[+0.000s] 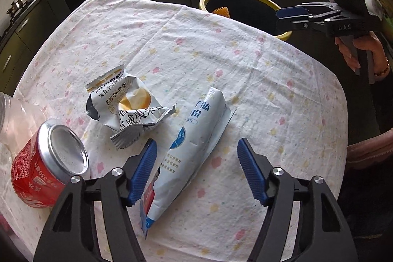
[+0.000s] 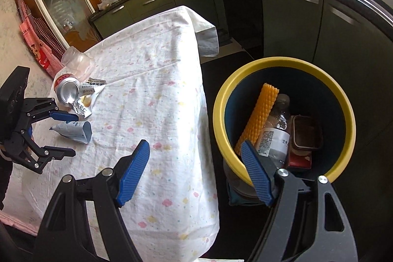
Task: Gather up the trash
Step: 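Grasp the white tube packet with the left gripper and lift it, then carry the white packet over the yellow bin and open the left gripper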
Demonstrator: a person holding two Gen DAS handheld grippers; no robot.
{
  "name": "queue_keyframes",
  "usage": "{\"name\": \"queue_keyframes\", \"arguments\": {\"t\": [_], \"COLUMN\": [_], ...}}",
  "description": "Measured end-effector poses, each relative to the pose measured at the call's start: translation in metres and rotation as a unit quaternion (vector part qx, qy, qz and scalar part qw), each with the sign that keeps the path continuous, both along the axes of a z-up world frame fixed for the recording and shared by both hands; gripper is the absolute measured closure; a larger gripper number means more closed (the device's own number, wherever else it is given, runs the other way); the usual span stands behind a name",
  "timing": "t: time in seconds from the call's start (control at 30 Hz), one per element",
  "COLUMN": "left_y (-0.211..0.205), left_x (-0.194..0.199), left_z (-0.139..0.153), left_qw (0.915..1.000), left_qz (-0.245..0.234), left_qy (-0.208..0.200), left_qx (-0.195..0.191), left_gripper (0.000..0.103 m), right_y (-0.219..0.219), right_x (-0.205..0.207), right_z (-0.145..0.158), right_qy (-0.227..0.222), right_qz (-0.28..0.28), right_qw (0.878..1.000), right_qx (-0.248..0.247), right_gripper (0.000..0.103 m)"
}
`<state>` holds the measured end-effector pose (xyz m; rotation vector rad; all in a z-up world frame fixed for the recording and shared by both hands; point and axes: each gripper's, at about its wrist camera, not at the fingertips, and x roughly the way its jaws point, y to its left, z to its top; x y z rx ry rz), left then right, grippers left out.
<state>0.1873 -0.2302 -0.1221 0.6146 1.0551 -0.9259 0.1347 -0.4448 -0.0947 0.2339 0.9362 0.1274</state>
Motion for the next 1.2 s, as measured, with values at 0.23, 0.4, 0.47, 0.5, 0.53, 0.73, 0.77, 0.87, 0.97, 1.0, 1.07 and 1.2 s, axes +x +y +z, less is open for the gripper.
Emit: {"name": "queue_keyframes", "arguments": {"t": [0.23,0.4,0.47,0.5,0.53,0.73,0.77,0.87,0.97,1.0,1.07,1.2], "left_y": [0.004,0.013,0.017,0.019,0.02,0.027,0.026,0.019,0.003,-0.004,-0.023,-0.074], "left_x": [0.001,-0.011,-0.016,-0.02,-0.023,-0.034,-0.035,-0.037,-0.039,-0.039,-0.037,-0.03], "left_z": [0.002,0.004,0.004,0.004,0.004,0.009,0.012,0.025,0.041,0.046,0.055,0.068], "left_qw": [1.0,0.9999,0.9999,0.9998,0.9998,0.9989,0.9988,0.9987,0.999,0.9991,0.9991,0.9982], "left_qz": [0.004,0.008,0.014,0.017,0.019,0.046,0.049,0.049,0.037,0.031,0.016,-0.012], "left_qy": [-0.004,-0.006,-0.007,-0.005,-0.005,0.002,0.001,-0.004,-0.009,-0.012,-0.016,-0.005], "left_qx": [0.001,0.002,0.002,0.002,0.002,0.0,-0.001,-0.012,-0.023,-0.026,-0.035,-0.058], "left_gripper": [0.055,0.077,0.082,0.082,0.083,0.085,0.085,0.085,0.085,0.085,0.085,0.085], "right_y": [-0.004,-0.003,-0.003,-0.003,-0.003,-0.007,-0.009,-0.015,-0.021,-0.023,-0.029,-0.044], "right_x": [-0.002,-0.003,-0.004,-0.004,-0.004,-0.012,-0.014,-0.025,-0.039,-0.044,-0.056,-0.076], "right_z": [0.001,-0.001,-0.001,-0.001,-0.001,0.005,0.006,0.011,0.014,0.015,0.017,0.019], "right_qy": [-0.003,-0.002,-0.003,-0.003,-0.003,-0.011,-0.014,-0.015,-0.011,-0.012,-0.014,-0.022], "right_qz": [-0.004,-0.003,-0.002,-0.002,-0.002,-0.011,-0.014,-0.027,-0.043,-0.048,-0.062,-0.09], "right_qw": [1.0,1.0,1.0,1.0,1.0,1.0,1.0,0.999,0.999,0.999,0.998,0.996], "right_qx": [0.009,0.014,0.016,0.017,0.018,0.023,0.024,0.017,0.005,0.002,-0.006,-0.01], "right_gripper": [0.03,0.03,0.03,0.03,0.03,0.03,0.03,0.03,0.03,0.03,0.03,0.03]}}
